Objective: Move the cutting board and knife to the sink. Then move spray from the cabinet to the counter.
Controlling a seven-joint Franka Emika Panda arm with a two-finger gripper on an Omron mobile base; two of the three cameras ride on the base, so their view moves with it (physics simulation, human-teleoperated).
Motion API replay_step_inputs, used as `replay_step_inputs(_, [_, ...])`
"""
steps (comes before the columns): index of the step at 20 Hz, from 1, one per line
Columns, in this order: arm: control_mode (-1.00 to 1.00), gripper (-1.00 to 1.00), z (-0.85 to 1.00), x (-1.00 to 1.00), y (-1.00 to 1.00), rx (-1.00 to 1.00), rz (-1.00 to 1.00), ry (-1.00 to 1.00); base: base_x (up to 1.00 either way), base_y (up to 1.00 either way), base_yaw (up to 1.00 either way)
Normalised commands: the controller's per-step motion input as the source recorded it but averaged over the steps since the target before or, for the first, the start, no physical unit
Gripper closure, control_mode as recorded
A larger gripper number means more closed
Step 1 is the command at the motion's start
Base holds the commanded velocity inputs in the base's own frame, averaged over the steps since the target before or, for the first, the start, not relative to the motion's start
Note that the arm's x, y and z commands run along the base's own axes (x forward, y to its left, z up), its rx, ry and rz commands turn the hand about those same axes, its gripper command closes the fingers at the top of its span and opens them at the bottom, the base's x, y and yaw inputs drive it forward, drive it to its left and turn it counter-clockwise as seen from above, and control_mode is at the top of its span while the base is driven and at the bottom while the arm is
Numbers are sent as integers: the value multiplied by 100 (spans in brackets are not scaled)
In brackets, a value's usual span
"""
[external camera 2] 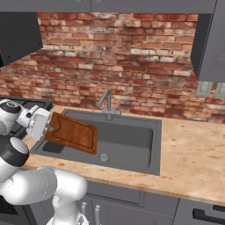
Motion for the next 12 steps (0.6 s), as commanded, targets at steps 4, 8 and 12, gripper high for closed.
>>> replay_step_inputs(4, [-100,100,-6,14,-7,0,-9,2,0,0,0])
replay_step_inputs(8, [-100,100,-5,12,-5,0,-8,1,0,0,0])
replay_step_inputs(12, [-100,100,-6,10,-2,0,-8,0,0,0,0])
